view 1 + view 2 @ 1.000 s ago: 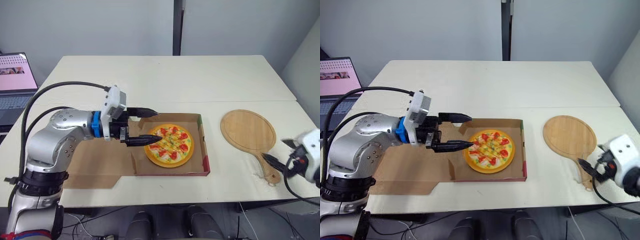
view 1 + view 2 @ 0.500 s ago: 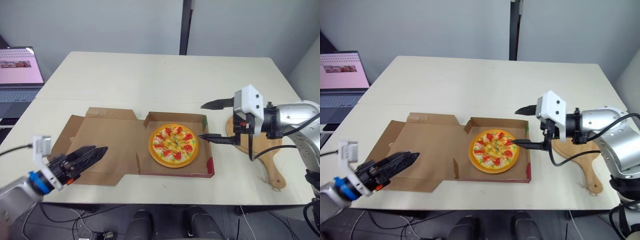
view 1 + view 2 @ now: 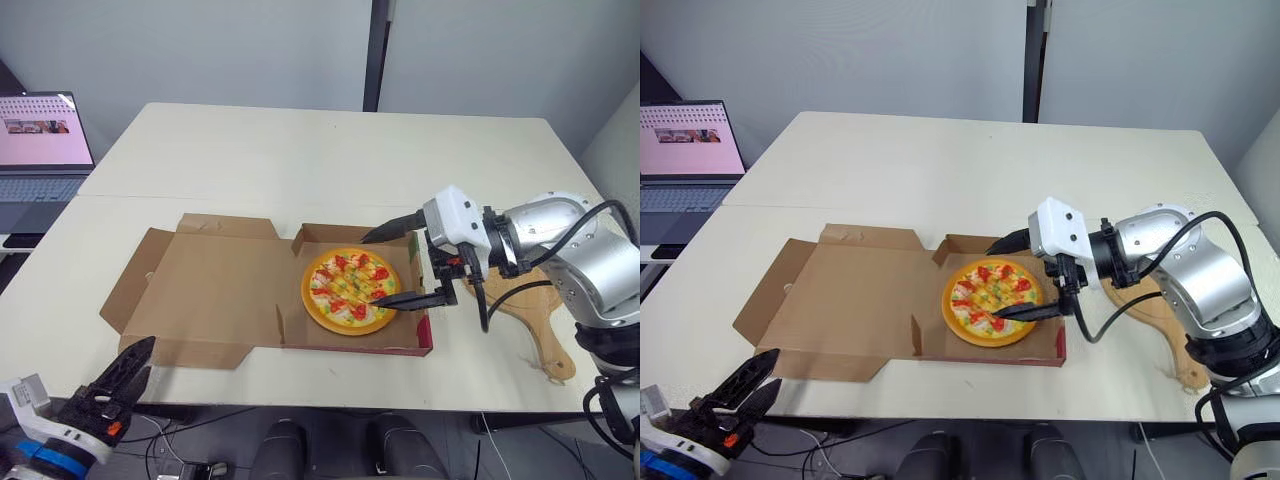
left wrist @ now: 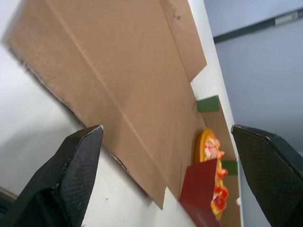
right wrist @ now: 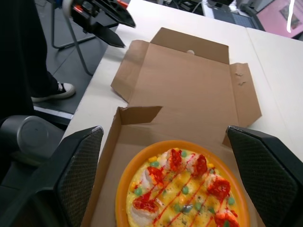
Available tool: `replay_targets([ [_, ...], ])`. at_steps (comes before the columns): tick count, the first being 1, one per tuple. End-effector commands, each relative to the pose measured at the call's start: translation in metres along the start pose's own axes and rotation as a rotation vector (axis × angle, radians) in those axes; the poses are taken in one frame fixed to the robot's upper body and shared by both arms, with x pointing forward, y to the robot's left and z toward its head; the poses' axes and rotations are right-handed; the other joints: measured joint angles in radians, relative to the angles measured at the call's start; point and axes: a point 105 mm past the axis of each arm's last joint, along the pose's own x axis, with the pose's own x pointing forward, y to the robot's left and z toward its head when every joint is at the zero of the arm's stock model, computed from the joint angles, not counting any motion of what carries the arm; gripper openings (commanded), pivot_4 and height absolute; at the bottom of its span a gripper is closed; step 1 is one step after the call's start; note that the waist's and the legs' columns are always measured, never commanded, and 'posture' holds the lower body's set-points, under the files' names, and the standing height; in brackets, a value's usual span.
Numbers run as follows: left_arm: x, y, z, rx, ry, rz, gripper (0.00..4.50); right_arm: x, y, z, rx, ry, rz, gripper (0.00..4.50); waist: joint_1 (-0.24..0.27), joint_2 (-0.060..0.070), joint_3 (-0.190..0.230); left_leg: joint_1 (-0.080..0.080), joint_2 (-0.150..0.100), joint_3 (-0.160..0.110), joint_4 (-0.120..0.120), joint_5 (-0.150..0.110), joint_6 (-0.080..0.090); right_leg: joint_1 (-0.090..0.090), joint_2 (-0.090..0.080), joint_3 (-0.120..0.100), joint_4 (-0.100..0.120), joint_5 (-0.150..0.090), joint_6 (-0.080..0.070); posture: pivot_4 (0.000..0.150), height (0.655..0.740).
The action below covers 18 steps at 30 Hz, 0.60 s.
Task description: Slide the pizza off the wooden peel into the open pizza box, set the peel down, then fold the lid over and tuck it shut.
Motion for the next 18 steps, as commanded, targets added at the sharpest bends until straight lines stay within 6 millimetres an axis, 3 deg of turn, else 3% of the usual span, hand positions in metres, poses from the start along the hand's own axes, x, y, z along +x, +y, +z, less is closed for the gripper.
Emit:
replay_targets([
  [1,0.000,0.003,0.001,-0.042,-0.037,0.022,4.50,-0.003,-0.002,0.008,-0.049,-0.004,-0.001,4.48,0.000,0.000,0.000,0.000,0.000,0.000,0.000,0.000,0.000,0.000,0.000,0.000,0.000,0.000,-0.001,0.150,0.7344],
  [7,0.003,0.011,-0.009,-0.104,-0.067,0.054,4.50,-0.005,-0.003,0.008,-0.056,0.005,0.000,4.48,-0.001,0.000,0.000,0.000,0.000,0.002,0.000,0.000,0.000,0.000,0.001,-0.001,0.000,-0.001,0.001,0.150,0.7344],
  [18,0.019,0.014,0.011,-0.070,-0.170,0.046,4.50,-0.001,-0.003,0.006,-0.062,0.003,0.023,4.48,0.000,0.001,0.000,0.000,-0.001,0.004,-0.001,0.000,0.000,0.000,0.005,-0.001,0.000,-0.001,0.001,0.150,0.7344],
])
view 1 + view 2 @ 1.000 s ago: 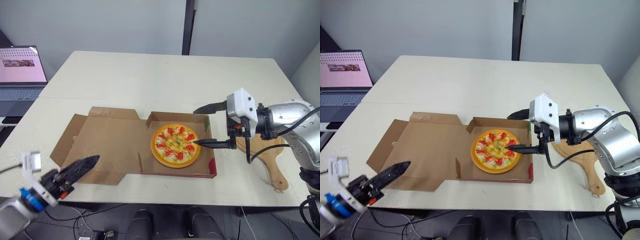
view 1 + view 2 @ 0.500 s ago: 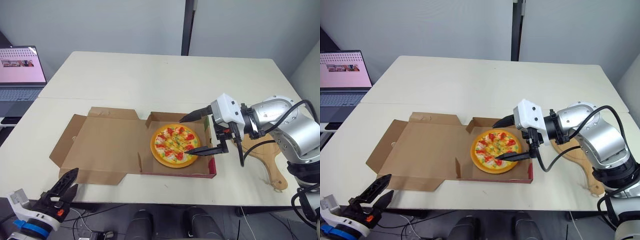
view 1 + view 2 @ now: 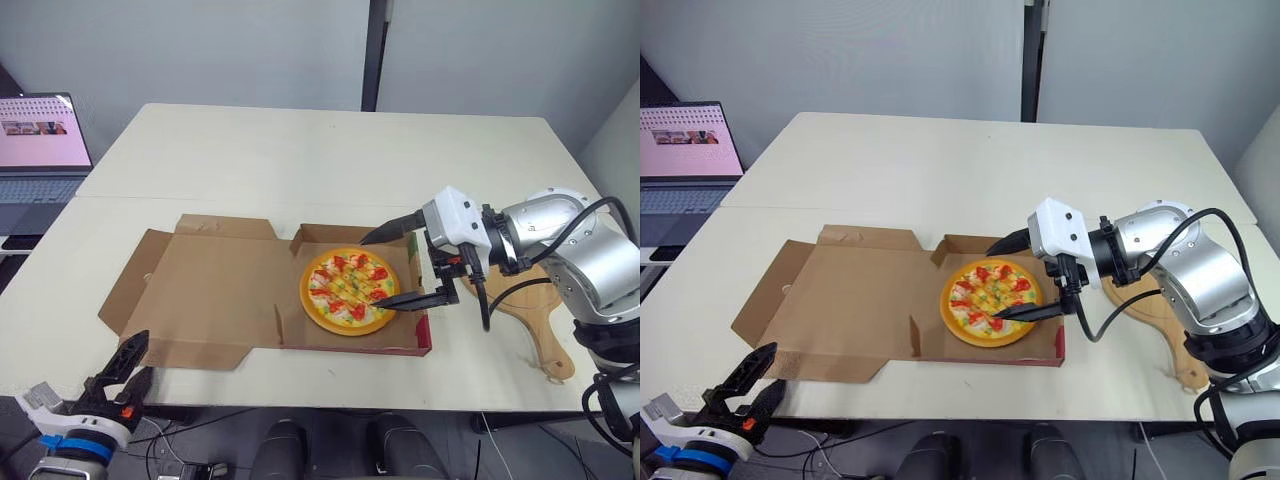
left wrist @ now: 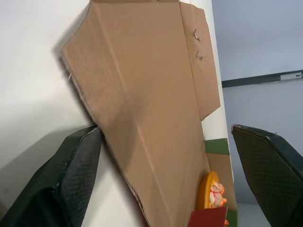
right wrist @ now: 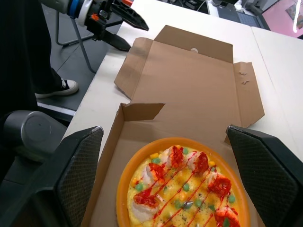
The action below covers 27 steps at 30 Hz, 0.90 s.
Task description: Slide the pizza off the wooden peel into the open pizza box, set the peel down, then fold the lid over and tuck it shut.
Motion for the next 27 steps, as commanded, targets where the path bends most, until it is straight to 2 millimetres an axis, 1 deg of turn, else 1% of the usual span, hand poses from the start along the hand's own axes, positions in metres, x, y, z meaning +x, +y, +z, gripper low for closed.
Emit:
replay_targets([
  [1,0.007,-0.001,0.006,0.012,-0.031,-0.008,4.50,-0.001,-0.002,0.009,-0.057,-0.006,0.000,4.48,0.000,0.000,0.000,0.000,0.000,0.000,0.000,0.000,0.000,0.000,0.001,0.000,0.000,0.000,0.000,0.150,0.7344],
  [4,0.009,-0.004,0.012,0.020,-0.058,-0.023,4.50,-0.001,-0.003,0.009,-0.059,-0.005,0.002,4.48,-0.001,0.000,0.000,0.000,0.000,0.001,0.000,0.000,0.000,0.000,0.001,0.000,0.000,0.000,0.000,0.150,0.7344],
  [5,0.009,-0.001,0.016,0.028,-0.068,-0.018,4.50,-0.001,-0.003,0.009,-0.059,-0.004,0.002,4.48,-0.001,0.000,0.000,0.000,0.000,0.001,0.000,0.000,0.000,0.000,0.001,0.000,-0.001,0.000,0.000,0.150,0.7344],
  [6,0.009,0.001,0.020,0.032,-0.080,-0.013,4.10,-0.001,-0.003,0.008,-0.058,-0.003,0.001,4.50,-0.001,0.000,0.000,0.000,0.000,0.001,0.000,0.000,0.000,0.000,0.001,0.000,-0.001,0.000,0.000,0.150,0.7344],
  [7,0.009,0.003,0.024,0.035,-0.088,-0.014,3.91,-0.001,-0.003,0.008,-0.058,-0.002,-0.001,4.50,-0.002,0.000,0.000,-0.001,0.000,0.001,0.000,0.000,0.000,0.000,0.001,0.000,-0.001,0.000,0.000,0.150,0.7344],
  [11,0.013,0.004,0.031,0.042,-0.099,-0.027,2.71,-0.001,-0.003,0.007,-0.055,-0.001,-0.004,4.50,-0.002,0.000,0.000,-0.001,0.001,0.000,0.000,0.000,0.000,0.000,0.001,0.000,-0.001,0.000,0.000,0.150,0.7344],
  [14,0.016,0.004,0.033,0.047,-0.096,-0.034,1.68,-0.001,-0.002,0.007,-0.054,-0.002,-0.004,4.50,-0.001,0.000,0.000,-0.001,0.001,0.000,0.000,0.000,0.000,0.000,0.001,-0.001,-0.001,0.000,0.000,0.150,0.7344],
  [19,0.019,0.004,0.032,0.066,-0.081,-0.038,0.12,-0.002,-0.002,0.006,-0.049,-0.001,-0.012,4.50,-0.001,0.000,0.000,-0.001,0.001,-0.001,0.000,0.000,0.000,0.000,0.001,0.000,-0.002,0.000,0.000,0.150,0.7344],
  [20,0.019,0.004,0.032,0.072,-0.076,-0.038,0.03,-0.002,-0.003,0.006,-0.048,0.000,-0.015,4.50,-0.001,0.000,0.000,-0.001,0.001,-0.001,0.000,0.000,0.000,0.000,0.000,0.000,-0.002,0.000,0.000,0.150,0.7344],
  [23,0.019,0.003,0.031,0.085,-0.072,-0.037,0.03,-0.003,-0.003,0.005,-0.050,0.001,-0.024,4.50,-0.001,0.000,0.000,-0.002,0.001,-0.002,0.000,0.000,0.000,0.000,-0.003,0.000,-0.002,0.000,0.000,0.150,0.7344],
  [27,0.017,-0.003,0.032,0.129,-0.060,-0.050,0.03,-0.004,-0.010,0.004,-0.058,-0.010,-0.085,4.50,-0.001,0.000,0.000,-0.002,0.001,-0.002,0.000,0.000,0.000,0.000,-0.003,-0.001,-0.002,0.000,0.000,0.150,0.7344],
])
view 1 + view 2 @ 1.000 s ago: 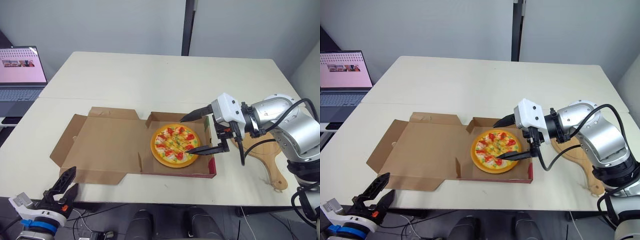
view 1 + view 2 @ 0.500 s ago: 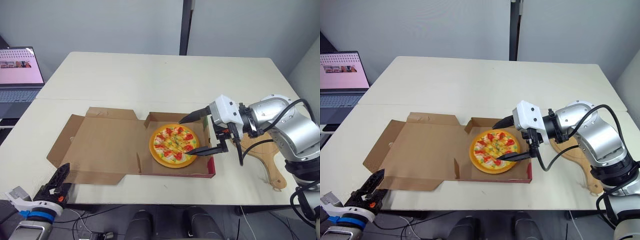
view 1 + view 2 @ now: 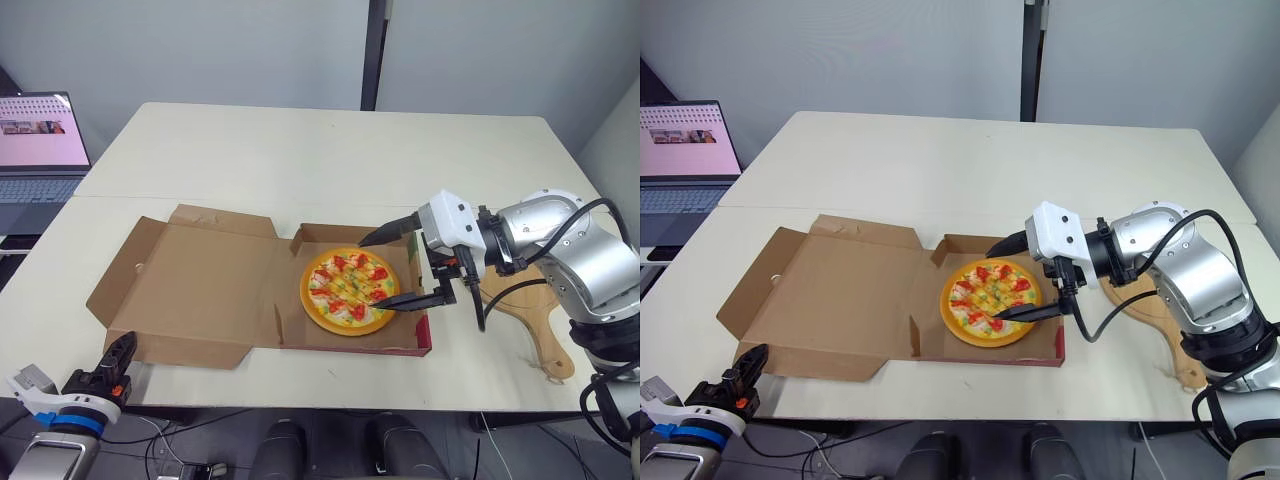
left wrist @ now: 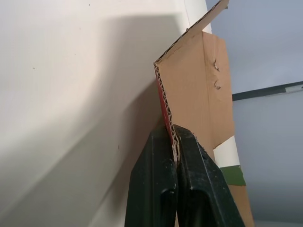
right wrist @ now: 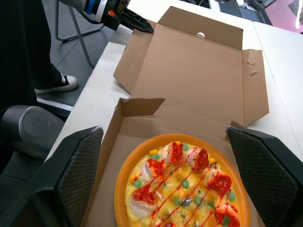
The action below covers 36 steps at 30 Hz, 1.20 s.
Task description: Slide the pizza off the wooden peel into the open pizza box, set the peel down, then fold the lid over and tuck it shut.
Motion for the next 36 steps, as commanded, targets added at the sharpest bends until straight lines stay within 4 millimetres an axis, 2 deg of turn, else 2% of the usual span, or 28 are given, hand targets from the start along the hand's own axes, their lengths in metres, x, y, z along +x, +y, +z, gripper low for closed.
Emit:
replay_targets([
  [1,-0.004,-0.014,0.009,0.072,-0.011,-0.041,0.03,-0.006,-0.009,0.005,-0.033,-0.018,-0.086,4.50,0.000,0.000,0.000,0.000,0.000,0.000,0.000,0.000,0.000,0.000,0.000,0.000,0.000,0.000,0.000,0.150,0.7344],
  [3,-0.004,-0.018,0.015,0.101,-0.027,-0.046,0.03,-0.007,-0.015,0.000,-0.014,-0.005,-0.135,4.50,0.000,0.000,0.000,0.000,0.000,0.000,0.000,0.000,0.000,0.000,-0.001,0.000,0.000,0.000,0.000,0.150,0.7344],
  [6,-0.004,-0.024,0.029,0.170,-0.039,-0.056,0.03,-0.017,-0.044,-0.022,0.015,0.069,-0.306,4.50,-0.001,-0.001,0.000,0.000,0.000,0.000,0.000,0.000,0.000,0.000,-0.001,0.001,0.000,0.000,0.000,0.150,0.7344],
  [9,0.000,-0.035,0.039,0.234,-0.034,-0.089,0.00,-0.025,-0.071,-0.046,0.003,0.175,-0.426,3.53,-0.003,-0.001,0.000,0.000,0.000,0.001,0.000,0.000,0.000,-0.001,-0.001,0.001,0.000,0.000,-0.001,0.150,0.7344],
  [12,0.007,-0.045,0.041,0.269,-0.016,-0.122,0.00,-0.025,-0.090,-0.069,-0.028,0.276,-0.480,2.53,-0.006,0.000,0.000,0.000,0.000,0.003,-0.002,0.000,0.000,-0.002,0.000,0.000,0.000,0.001,-0.003,0.150,0.7344],
  [16,0.016,-0.062,0.039,0.308,0.020,-0.176,0.00,-0.021,-0.111,-0.100,-0.057,0.395,-0.527,1.05,-0.008,0.000,0.000,0.000,0.000,0.005,-0.002,0.000,0.000,-0.002,0.002,0.000,0.000,0.003,-0.006,0.150,0.7344],
  [19,0.020,-0.072,0.038,0.338,0.045,-0.214,0.00,-0.018,-0.118,-0.122,-0.068,0.463,-0.529,0.04,-0.007,0.000,0.001,-0.001,0.000,0.005,-0.002,0.000,0.000,-0.002,0.004,0.000,0.000,0.003,-0.006,0.150,0.7344],
  [23,0.024,-0.085,0.042,0.382,0.065,-0.263,0.00,-0.014,-0.123,-0.140,-0.100,0.529,-0.510,0.04,-0.003,0.000,0.001,-0.002,-0.001,0.004,-0.002,0.000,0.000,-0.002,0.004,0.000,-0.001,0.005,-0.003,0.150,0.7344],
  [27,0.018,-0.120,0.035,0.465,0.157,-0.410,0.00,-0.014,-0.124,-0.142,-0.094,0.519,-0.500,0.04,-0.004,0.000,0.002,-0.003,0.000,0.003,-0.002,0.000,0.000,-0.003,0.004,-0.001,-0.001,0.006,-0.001,0.150,0.7344],
  [32,0.005,-0.150,0.021,0.473,0.244,-0.539,0.00,-0.012,-0.121,-0.146,-0.084,0.510,-0.471,0.04,-0.006,0.001,0.002,-0.002,0.000,0.002,-0.002,0.000,0.000,-0.003,0.004,-0.001,0.000,0.007,0.001,0.150,0.7344],
  [36,0.000,-0.179,0.020,0.489,0.257,-0.638,0.00,-0.009,-0.115,-0.150,-0.077,0.509,-0.427,0.04,-0.004,0.001,0.002,-0.003,0.000,0.000,-0.002,0.000,0.000,-0.003,0.004,-0.001,0.000,0.007,0.001,0.150,0.7344],
])
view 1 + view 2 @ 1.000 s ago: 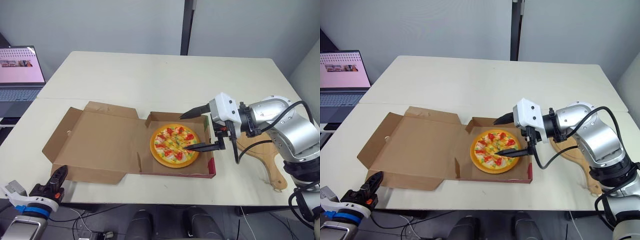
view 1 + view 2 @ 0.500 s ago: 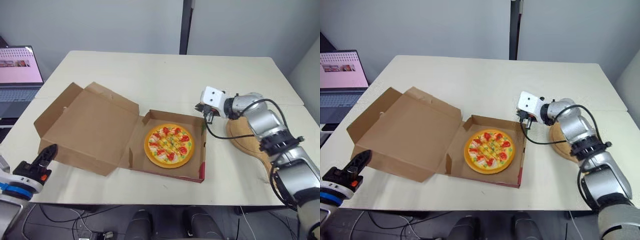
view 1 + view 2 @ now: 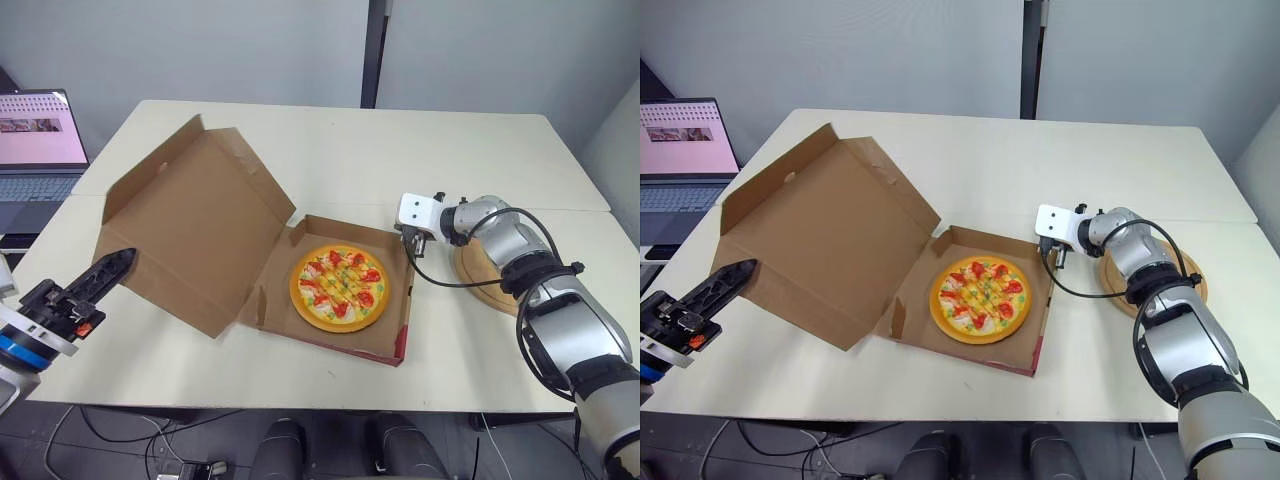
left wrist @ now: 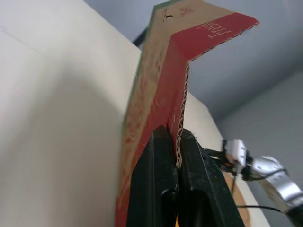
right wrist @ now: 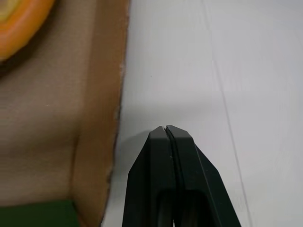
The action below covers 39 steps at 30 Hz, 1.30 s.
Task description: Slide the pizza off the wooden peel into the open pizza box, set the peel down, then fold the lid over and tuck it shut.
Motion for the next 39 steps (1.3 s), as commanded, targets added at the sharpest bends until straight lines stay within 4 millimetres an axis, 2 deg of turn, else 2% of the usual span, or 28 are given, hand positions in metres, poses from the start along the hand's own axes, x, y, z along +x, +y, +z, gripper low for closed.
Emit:
replay_targets([
  [1,0.005,-0.032,0.019,0.059,-0.030,-0.114,0.00,-0.006,-0.008,0.010,-0.025,-0.044,-0.002,0.04,0.000,0.000,0.000,0.000,0.000,0.000,0.000,0.000,0.000,0.000,0.000,0.000,0.000,0.000,0.000,0.150,0.7344],
  [6,0.014,-0.047,0.028,0.116,-0.020,-0.170,0.00,-0.007,0.003,0.015,-0.035,-0.080,0.072,0.04,0.000,0.000,0.000,0.000,0.000,0.000,0.000,0.000,0.000,0.000,0.001,-0.001,0.000,0.000,0.000,0.150,0.7344],
  [13,0.028,-0.040,0.035,0.249,0.013,-0.158,0.00,-0.020,0.029,0.020,-0.046,-0.134,0.250,0.04,0.001,0.002,0.001,0.000,-0.001,0.000,-0.001,0.000,0.000,0.000,0.003,-0.002,0.000,0.000,0.000,0.150,0.7344],
  [19,0.052,-0.050,0.023,0.493,0.146,-0.238,0.00,-0.039,0.061,0.032,-0.019,-0.190,0.357,0.04,0.006,0.002,0.002,-0.001,-0.001,-0.001,-0.001,0.000,0.000,0.000,0.004,-0.003,0.000,0.000,0.000,0.150,0.7344],
  [22,0.063,-0.047,0.016,0.622,0.208,-0.264,0.00,-0.049,0.076,0.039,0.006,-0.202,0.384,0.04,0.005,0.004,0.002,0.000,-0.001,-0.001,-0.001,0.000,0.000,0.000,0.004,-0.003,0.000,0.000,0.000,0.150,0.7344],
  [28,0.086,-0.043,0.017,0.795,0.221,-0.320,0.00,-0.066,0.103,0.055,0.062,-0.232,0.398,0.04,0.007,0.004,0.002,-0.001,-0.002,-0.001,-0.001,0.000,0.000,0.000,0.005,-0.003,-0.001,0.000,0.000,0.150,0.7344],
  [35,0.097,-0.036,0.030,0.910,0.181,-0.322,0.00,-0.067,0.133,0.072,0.139,-0.263,0.387,0.04,0.006,0.004,0.002,-0.001,-0.001,-0.001,-0.001,0.000,0.000,0.000,0.005,-0.003,-0.001,-0.003,0.005,0.150,0.7344],
  [37,0.097,-0.029,0.030,0.915,0.183,-0.307,0.00,-0.067,0.135,0.078,0.150,-0.284,0.366,0.04,0.003,0.004,0.002,-0.001,0.000,0.000,0.000,0.000,0.000,0.000,0.005,-0.003,0.000,-0.003,0.005,0.150,0.7344],
  [39,0.095,-0.021,0.028,0.935,0.192,-0.288,0.00,-0.067,0.127,0.075,0.163,-0.266,0.299,0.04,0.003,0.004,0.002,0.000,0.000,-0.001,0.000,0.000,0.000,0.000,0.005,-0.003,0.000,-0.003,0.005,0.150,0.7344],
])
